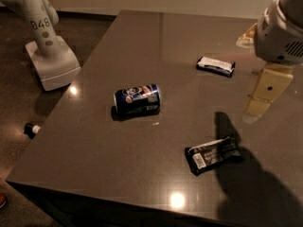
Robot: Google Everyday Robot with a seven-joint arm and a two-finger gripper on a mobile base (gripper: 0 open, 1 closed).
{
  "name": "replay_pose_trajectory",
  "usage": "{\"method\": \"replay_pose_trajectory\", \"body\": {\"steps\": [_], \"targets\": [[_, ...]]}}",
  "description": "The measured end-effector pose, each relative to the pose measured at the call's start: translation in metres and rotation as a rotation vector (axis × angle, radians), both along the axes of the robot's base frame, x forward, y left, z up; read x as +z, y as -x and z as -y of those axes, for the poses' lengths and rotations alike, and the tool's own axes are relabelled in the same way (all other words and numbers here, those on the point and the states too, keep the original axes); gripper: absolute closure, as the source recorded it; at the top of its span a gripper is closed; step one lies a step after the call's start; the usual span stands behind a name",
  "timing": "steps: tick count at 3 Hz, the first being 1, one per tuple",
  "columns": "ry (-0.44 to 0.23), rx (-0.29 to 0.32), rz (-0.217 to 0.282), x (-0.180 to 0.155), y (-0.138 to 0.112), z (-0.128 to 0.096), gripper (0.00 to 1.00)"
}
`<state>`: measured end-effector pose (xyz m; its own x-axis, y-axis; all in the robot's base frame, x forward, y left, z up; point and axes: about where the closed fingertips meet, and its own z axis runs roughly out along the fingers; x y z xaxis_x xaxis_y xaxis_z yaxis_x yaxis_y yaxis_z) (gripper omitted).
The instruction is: Place pepsi can upright
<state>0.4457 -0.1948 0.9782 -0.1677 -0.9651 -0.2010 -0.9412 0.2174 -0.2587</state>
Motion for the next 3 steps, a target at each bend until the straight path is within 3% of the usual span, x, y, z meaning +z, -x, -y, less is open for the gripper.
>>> {"method": "replay_pose_trajectory", "body": {"steps": [1, 3], "targets": [[0.008, 0.07, -0.013, -0.005, -0.019, -0.032, 0.0], [0.08, 0.273, -0.062, -0.038, -0.068, -0.147, 0.0]]}}
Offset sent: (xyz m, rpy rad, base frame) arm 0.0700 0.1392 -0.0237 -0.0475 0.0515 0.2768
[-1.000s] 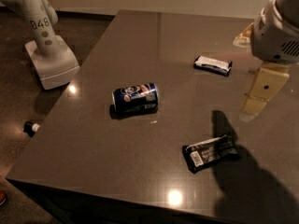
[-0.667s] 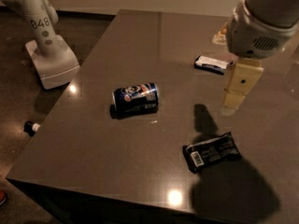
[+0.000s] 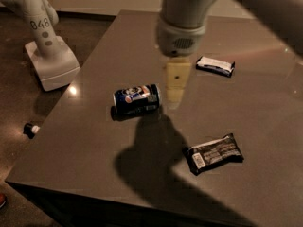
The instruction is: Place pepsi can upright
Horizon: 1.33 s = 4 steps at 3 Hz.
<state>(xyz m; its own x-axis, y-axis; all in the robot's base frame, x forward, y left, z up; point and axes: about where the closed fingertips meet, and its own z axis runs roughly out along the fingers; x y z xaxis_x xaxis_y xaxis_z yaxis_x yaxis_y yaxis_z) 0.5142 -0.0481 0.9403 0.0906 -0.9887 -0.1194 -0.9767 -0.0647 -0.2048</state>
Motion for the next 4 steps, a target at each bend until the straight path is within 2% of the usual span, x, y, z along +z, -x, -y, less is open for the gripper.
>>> {"method": "replay_pose_trajectory", "body": {"steps": [1, 2, 4], "targets": [[0.027, 0.043, -0.038, -0.021, -0.008, -0.032, 0.0], [0.045, 0.073, -0.082, -0.048, -0.006, -0.061, 0.0], [0.037, 0.093, -0.097, -0.072, 0.005, -0.084, 0.0]]}}
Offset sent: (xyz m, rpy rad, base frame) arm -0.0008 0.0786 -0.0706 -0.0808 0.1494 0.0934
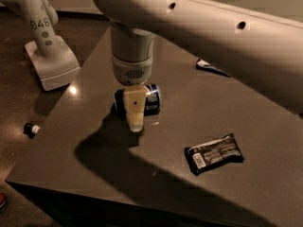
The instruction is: Place pepsi can upright
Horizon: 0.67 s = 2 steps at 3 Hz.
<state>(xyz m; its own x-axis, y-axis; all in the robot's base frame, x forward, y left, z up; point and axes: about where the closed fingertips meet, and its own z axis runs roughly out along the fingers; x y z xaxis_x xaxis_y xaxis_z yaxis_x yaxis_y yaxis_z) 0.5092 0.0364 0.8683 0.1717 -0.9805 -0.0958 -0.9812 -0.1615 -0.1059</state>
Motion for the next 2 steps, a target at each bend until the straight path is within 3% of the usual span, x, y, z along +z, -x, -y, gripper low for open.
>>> {"method": "replay_pose_trajectory", "body": {"steps": [2], "targets": [[0.003, 0.025, -0.02, -0.0098, -0.0001, -0.0181, 0.46]]}}
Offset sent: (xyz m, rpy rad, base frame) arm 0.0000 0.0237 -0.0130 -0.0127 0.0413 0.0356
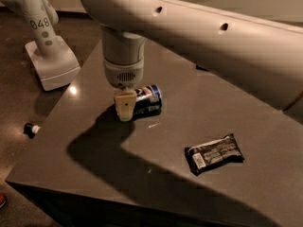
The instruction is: Place pepsi can upright
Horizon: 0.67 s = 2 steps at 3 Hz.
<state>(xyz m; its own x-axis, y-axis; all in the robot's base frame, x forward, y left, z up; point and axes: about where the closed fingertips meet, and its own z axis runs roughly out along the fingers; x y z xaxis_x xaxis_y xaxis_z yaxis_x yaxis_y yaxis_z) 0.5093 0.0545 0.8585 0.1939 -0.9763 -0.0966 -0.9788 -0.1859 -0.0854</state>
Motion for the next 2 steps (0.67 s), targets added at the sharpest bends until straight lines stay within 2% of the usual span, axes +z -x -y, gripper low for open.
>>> {"method": "replay_pose_trajectory", "body": {"steps": [1, 2], "targets": [[-0.024, -0.01, -0.028, 0.005, -0.004, 0.002, 0.69], [-0.107, -0.041, -0.046, 0.03, -0.013, 0.015, 0.92]]}}
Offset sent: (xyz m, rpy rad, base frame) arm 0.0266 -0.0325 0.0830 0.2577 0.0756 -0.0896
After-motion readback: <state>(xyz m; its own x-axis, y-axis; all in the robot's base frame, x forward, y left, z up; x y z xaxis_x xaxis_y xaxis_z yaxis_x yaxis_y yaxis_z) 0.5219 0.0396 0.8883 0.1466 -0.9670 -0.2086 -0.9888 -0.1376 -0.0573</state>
